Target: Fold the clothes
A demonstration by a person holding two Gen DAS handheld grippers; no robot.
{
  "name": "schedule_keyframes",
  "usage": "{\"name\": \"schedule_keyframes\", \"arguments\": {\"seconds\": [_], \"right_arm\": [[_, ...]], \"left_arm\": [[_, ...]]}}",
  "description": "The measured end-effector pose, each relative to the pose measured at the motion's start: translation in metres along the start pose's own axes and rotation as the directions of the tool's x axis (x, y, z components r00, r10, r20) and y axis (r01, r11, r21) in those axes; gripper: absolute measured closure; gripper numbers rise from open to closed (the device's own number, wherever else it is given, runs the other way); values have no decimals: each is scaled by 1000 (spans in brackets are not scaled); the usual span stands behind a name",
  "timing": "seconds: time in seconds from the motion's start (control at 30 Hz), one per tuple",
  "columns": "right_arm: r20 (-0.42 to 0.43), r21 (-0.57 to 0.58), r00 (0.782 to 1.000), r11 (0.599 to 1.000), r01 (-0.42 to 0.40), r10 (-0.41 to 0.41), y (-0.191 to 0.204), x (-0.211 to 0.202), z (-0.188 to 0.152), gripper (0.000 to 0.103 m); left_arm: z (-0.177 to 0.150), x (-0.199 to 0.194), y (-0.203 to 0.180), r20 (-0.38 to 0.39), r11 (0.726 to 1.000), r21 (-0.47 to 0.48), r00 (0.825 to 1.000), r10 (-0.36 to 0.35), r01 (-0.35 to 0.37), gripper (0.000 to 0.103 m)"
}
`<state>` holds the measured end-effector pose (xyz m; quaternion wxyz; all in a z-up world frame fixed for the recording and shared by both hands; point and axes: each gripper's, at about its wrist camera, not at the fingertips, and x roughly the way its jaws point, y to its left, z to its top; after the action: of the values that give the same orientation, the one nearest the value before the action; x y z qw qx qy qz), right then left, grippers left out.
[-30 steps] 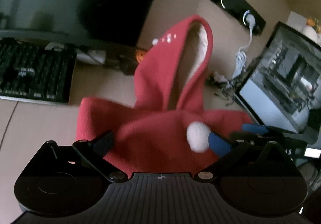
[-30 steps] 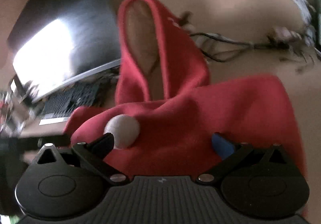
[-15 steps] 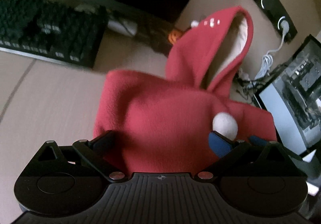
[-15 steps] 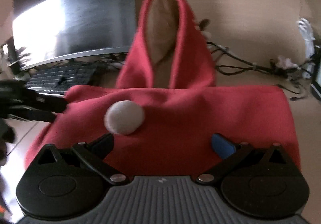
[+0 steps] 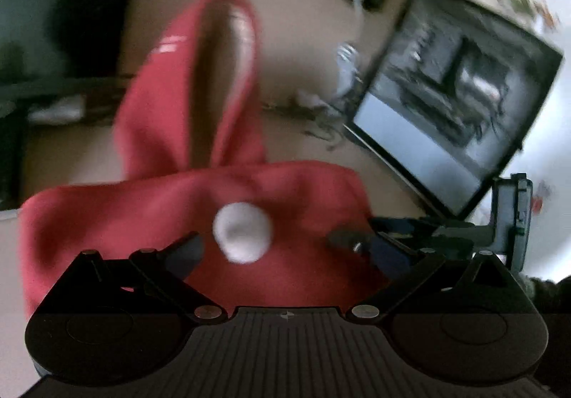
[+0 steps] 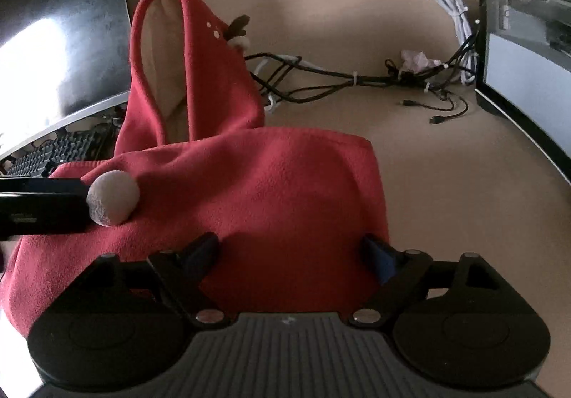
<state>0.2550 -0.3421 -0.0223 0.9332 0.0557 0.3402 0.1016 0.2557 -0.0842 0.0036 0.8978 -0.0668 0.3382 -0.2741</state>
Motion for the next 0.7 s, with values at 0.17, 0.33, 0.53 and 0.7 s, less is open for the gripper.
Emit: {"name": "schedule_keyframes", "arguments": {"seconds": [0.17, 0.33, 0.53, 0.7], "right_arm": [[16, -45, 1000, 999, 10, -9, 2, 4, -2, 14], [-14, 7, 1000, 1000, -23, 23, -11, 15, -2, 0], [-36, 106, 993, 989, -106, 110, -28, 21, -2, 0], [-43, 72, 986, 985, -159, 163, -33, 24, 2, 0]], "left_arm": [[-4, 35, 6, -40, 987, -51, 988, 148, -150, 1], [-20, 39, 1, -18, 985, 27, 985, 172, -171, 1], [-31, 34, 1, 3, 986, 35, 986, 166, -166, 0], [-29, 37, 0, 3, 983, 6, 983, 183, -183, 0]]}}
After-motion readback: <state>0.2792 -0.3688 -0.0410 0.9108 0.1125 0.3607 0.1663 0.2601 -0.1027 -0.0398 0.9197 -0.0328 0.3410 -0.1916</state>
